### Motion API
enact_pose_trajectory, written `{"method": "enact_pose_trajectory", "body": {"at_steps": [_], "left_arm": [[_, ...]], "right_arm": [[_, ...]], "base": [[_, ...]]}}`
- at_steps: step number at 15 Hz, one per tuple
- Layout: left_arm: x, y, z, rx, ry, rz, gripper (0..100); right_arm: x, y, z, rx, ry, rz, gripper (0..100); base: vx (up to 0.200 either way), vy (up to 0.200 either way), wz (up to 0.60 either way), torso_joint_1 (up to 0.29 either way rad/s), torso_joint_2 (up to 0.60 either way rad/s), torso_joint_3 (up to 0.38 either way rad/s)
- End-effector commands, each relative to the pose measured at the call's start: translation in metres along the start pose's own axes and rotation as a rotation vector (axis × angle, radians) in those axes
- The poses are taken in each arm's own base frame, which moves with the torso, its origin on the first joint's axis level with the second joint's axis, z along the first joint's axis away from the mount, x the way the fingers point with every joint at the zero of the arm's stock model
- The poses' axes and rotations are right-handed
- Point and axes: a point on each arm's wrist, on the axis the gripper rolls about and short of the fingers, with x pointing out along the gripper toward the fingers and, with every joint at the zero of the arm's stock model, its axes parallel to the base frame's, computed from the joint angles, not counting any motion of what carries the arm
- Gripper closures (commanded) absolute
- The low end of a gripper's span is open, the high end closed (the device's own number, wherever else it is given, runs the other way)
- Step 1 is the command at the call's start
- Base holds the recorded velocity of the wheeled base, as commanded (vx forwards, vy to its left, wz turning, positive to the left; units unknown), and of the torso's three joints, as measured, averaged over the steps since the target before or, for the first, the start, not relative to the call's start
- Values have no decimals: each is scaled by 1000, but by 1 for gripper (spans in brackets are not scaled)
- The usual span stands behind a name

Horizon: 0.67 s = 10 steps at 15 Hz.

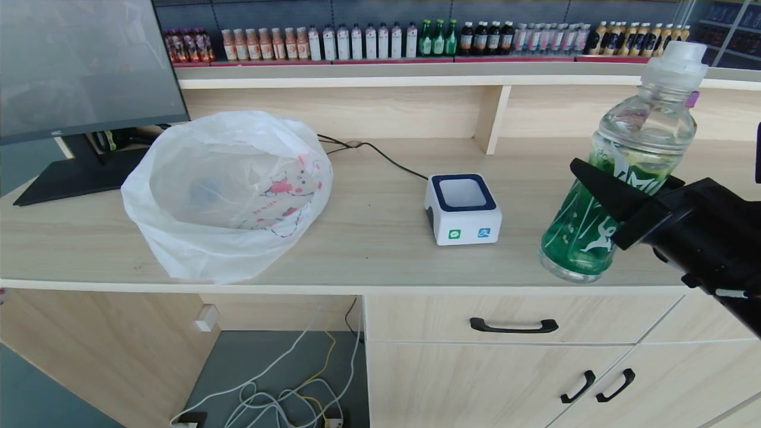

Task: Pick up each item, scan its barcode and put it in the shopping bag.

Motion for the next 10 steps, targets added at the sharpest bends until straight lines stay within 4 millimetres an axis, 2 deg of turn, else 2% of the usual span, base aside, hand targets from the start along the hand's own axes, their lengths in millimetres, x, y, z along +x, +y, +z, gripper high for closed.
{"method": "enact_pose_trajectory", "body": {"at_steps": [1, 4, 6, 10], "left_arm": [[0, 0, 0, 2, 0, 1, 0], [0, 0, 0, 2, 0, 1, 0], [0, 0, 0, 5, 0, 1, 0], [0, 0, 0, 8, -1, 1, 0]], "right_arm": [[-12, -7, 6, -19, -13, -37, 100], [-24, -6, 4, -9, 10, -38, 100], [-21, -7, 7, -10, -6, -40, 100], [0, -10, 14, 35, -53, -48, 100]], "base": [[0, 200, 0, -7, -2, -7], [0, 200, 0, 6, 2, 4], [0, 200, 0, 2, 2, 2], [0, 0, 0, 0, 0, 0]]}}
